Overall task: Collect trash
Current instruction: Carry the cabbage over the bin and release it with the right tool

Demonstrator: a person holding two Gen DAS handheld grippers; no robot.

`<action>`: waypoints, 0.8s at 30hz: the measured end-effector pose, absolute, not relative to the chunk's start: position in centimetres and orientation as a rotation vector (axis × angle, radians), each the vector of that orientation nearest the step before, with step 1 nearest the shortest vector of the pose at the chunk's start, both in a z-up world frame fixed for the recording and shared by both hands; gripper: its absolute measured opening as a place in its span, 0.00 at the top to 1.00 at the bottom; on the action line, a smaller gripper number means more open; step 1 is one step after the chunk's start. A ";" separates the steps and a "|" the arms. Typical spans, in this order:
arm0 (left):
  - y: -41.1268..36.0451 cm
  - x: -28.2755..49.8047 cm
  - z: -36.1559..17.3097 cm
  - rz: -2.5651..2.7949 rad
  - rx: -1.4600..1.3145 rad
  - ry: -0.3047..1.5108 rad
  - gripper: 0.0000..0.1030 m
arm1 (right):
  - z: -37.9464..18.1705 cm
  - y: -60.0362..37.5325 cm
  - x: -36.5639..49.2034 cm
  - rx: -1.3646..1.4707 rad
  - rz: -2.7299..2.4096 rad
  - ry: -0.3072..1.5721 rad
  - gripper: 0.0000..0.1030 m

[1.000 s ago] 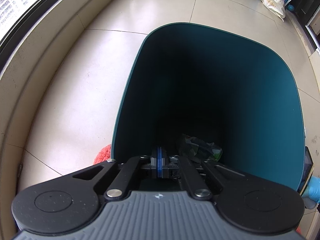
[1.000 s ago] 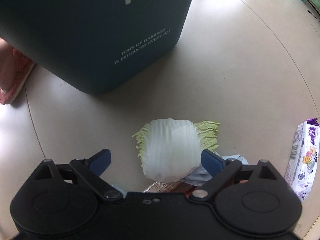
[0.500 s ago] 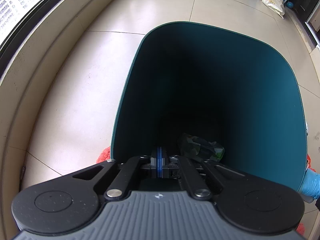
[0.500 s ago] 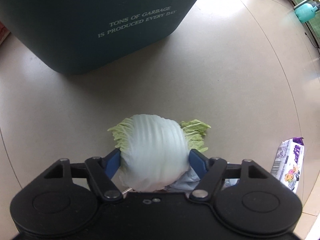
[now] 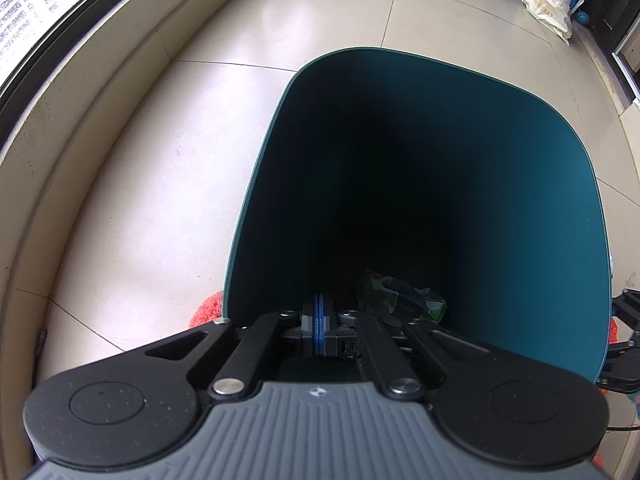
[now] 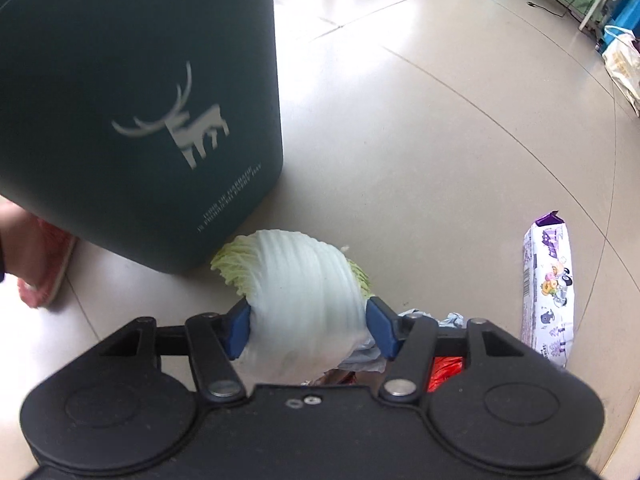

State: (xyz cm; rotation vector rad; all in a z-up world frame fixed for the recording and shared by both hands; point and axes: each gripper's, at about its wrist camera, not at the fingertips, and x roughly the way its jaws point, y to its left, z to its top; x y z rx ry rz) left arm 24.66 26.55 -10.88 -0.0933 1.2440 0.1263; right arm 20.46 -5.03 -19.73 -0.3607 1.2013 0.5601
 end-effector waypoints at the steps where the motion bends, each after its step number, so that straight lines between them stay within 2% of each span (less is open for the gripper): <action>1: 26.6 24.6 -10.9 0.127 -0.092 1.244 1.00 | -18.1 -5.5 20.3 -0.323 0.564 1.191 0.43; 8: 26.4 24.5 -10.9 0.136 -0.088 1.244 1.00 | -6.6 -6.5 19.4 -0.128 0.611 1.083 0.42; 13: 26.5 24.6 -10.9 0.136 -0.088 1.245 1.00 | 0.1 -1.7 19.2 -0.094 0.717 0.980 0.42; 17: 26.6 24.5 -10.9 0.130 -0.088 1.242 1.00 | 0.7 2.6 19.4 -0.186 0.756 0.931 0.42; 24: 27.1 24.5 -10.9 0.115 -0.102 1.242 1.00 | -3.5 9.1 20.2 -0.373 0.720 0.984 0.42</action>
